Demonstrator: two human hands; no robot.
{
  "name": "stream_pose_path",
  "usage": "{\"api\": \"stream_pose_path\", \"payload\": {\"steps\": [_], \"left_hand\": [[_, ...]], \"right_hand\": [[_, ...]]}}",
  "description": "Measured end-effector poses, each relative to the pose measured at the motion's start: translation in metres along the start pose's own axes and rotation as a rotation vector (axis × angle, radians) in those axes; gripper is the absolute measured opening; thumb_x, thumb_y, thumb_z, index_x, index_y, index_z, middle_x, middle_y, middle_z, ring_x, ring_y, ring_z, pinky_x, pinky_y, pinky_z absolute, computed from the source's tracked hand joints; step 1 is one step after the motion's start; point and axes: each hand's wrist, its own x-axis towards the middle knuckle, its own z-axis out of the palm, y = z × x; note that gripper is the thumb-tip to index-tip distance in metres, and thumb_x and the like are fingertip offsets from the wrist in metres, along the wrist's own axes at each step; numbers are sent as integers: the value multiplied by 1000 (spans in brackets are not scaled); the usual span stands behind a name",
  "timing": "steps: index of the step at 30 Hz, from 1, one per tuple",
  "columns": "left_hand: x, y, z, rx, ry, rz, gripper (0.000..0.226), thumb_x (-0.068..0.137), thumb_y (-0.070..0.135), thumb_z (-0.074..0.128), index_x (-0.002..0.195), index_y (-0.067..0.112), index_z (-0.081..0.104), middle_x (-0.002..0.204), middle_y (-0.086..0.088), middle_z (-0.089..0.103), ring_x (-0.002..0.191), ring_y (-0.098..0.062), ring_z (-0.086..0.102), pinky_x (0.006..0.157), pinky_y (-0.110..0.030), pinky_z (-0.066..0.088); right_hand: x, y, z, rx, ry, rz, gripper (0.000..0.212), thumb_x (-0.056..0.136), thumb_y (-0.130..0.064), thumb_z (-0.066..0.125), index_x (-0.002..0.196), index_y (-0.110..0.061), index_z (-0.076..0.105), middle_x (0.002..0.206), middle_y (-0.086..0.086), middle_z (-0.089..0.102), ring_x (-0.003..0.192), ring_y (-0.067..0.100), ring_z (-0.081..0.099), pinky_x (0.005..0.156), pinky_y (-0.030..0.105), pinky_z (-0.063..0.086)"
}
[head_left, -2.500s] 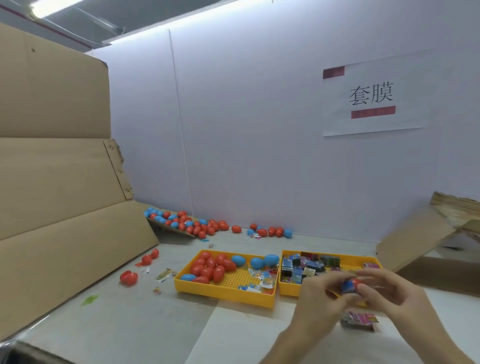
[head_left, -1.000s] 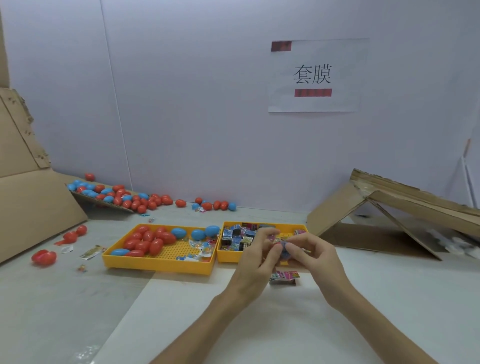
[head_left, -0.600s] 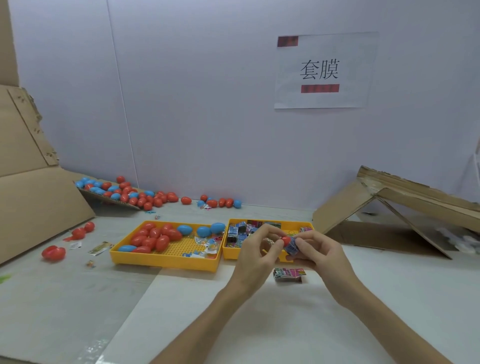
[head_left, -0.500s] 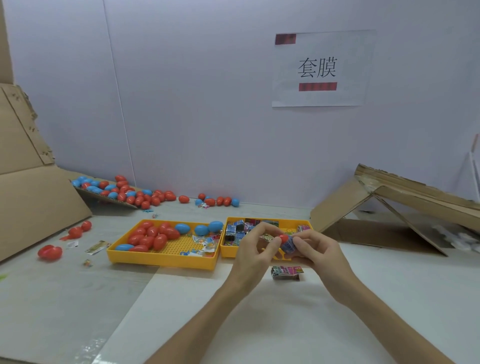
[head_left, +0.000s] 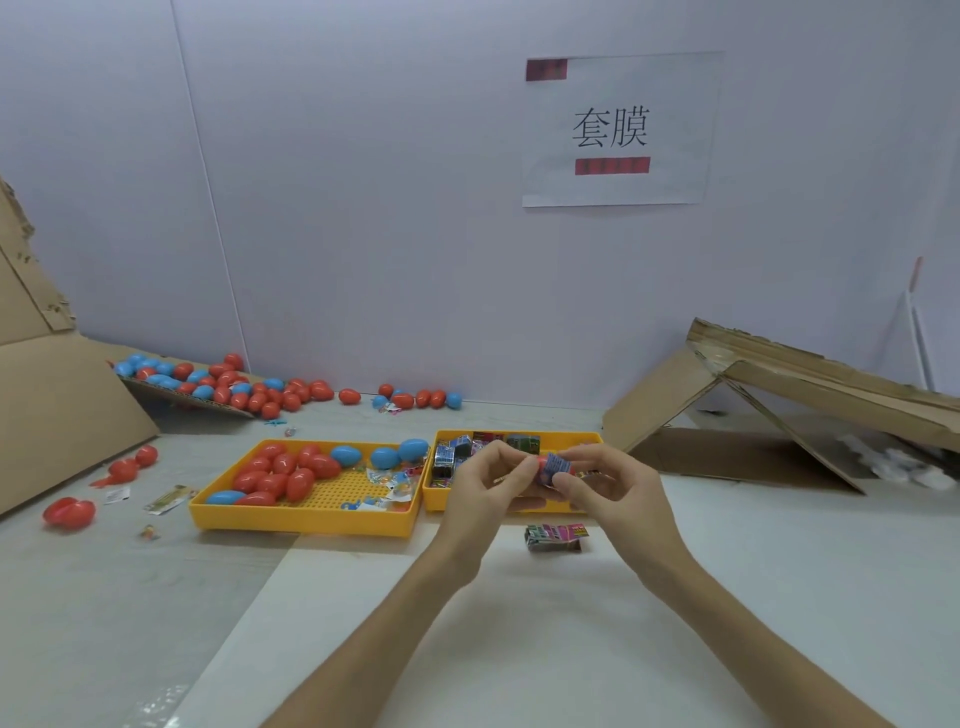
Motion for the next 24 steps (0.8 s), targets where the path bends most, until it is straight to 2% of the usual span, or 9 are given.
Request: {"api": "stream_pose_path", "payload": {"steps": [7,14,18,21,24], "left_hand": [[-2,4,1,-109,-32,-52,13,98,15,63,97,2,62,102,-22,74,95,-35,75,81,-33,61],[-3,3,2,-121,-38,-73,12,97,15,62,94,4,60,99,-22,75,92,-34,75,78,-32,61],[-2,4,1,-140,-30,-84,28,87,26,68,97,1,60,99,-21,75,92,-33,75,78,-32,61],[-1,3,0,-81,-15,-73,32,82,32,71,93,3,63,99,-23,74,90,-32,74,79,-35,61],[0,-2,1,61,9,-25,26,91,36,65,82,12,67,87,-14,74,83,-21,73,77,-34,61]], "right_hand": [[2,1,-2,73,-6,48,23,76,-30,78,99,-28,80,95,2,77,87,20,74,72,25,58],[1,0,-4,77,-46,49,30,78,-26,76,106,-16,77,96,3,78,91,19,75,74,22,58],[1,0,-3,42,-64,65,34,80,-30,73,112,-19,74,98,-2,77,94,19,74,76,27,59],[1,-1,0,-36,-72,44,31,82,-30,76,113,-25,73,101,-9,73,92,12,71,74,24,58],[3,0,-2,-97,-42,15,18,87,-25,75,105,-24,75,96,-8,75,91,9,70,76,20,53]]}}
